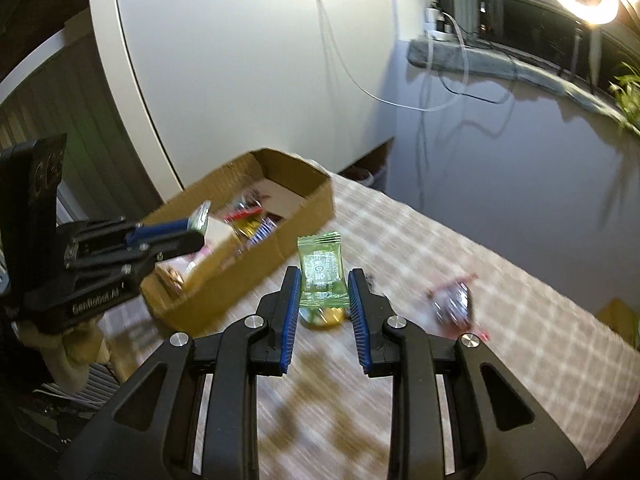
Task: Organize snacks
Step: 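Carry both green candies into the box and open both tools to drop them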
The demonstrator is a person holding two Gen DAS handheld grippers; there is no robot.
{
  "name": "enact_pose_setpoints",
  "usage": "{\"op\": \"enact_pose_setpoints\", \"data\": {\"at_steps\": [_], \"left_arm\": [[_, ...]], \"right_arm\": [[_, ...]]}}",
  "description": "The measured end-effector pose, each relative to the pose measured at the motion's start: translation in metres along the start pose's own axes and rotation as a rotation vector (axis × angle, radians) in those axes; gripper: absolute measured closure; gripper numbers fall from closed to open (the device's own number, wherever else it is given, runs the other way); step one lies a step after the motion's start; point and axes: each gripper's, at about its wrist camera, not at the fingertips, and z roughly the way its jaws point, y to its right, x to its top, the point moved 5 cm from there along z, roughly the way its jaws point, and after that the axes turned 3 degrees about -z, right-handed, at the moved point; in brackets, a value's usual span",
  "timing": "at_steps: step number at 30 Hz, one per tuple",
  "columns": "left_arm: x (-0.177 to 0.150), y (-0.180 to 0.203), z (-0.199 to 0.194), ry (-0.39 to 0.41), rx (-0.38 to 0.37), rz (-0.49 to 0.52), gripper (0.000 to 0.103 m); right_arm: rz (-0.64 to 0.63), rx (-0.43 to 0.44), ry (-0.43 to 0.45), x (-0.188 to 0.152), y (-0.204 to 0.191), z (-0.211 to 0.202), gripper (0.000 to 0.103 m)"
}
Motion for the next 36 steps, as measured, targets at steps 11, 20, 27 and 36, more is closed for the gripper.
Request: {"op": "enact_pose_setpoints", "data": {"at_steps": [11,20,27,36], "left_arm": [[0.0,-0.044,-0.007,0.012,0.047,-0.031,0.091],[0.0,-0.066,-0.005,0.011,0.059,-0.052,0.091],[-0.001,-0.074,-0.001,0.001,0.063,-0.059,0.09],[-0.002,-0.076,0.0,0.0,0.063,-0.06,0.09]], "right_arm": [[-0.065,0.077,-0.024,0.047,-0.047,0.053,0.078],[-0.082,0.116,-0.061,0.065,-0.071,0.093,0.078],[-0.086,0.117,-0.074,0.07,-0.074,0.105,0.078],[-0.096,0.114,-0.075,0.073,-0.077,0.11,0.078]]}}
